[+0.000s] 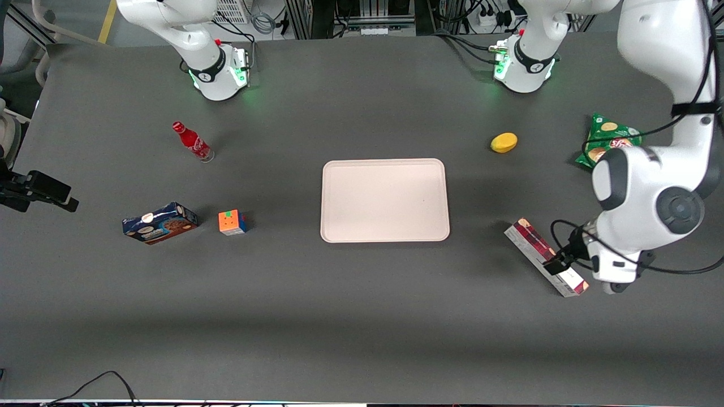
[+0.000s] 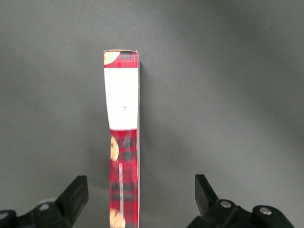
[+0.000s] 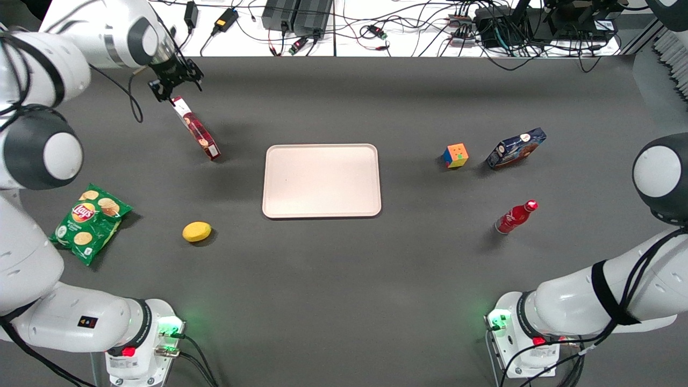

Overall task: Place red cookie box on tray
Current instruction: 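Move the open left gripper over the red plaid cookie box, then lower the left gripper and close it on the cookie box's end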

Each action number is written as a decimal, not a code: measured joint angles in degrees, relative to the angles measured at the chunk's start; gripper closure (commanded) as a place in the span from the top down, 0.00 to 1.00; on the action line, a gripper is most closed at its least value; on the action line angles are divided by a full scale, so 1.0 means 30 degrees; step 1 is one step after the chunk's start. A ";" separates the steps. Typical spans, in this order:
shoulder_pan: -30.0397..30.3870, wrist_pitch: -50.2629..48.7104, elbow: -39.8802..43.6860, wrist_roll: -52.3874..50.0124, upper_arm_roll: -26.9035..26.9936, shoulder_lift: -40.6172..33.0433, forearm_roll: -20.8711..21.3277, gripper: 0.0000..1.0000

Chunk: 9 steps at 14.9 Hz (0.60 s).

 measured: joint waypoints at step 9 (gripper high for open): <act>-0.0686 0.1294 -0.0132 0.0103 0.1101 0.2208 0.0012 1.00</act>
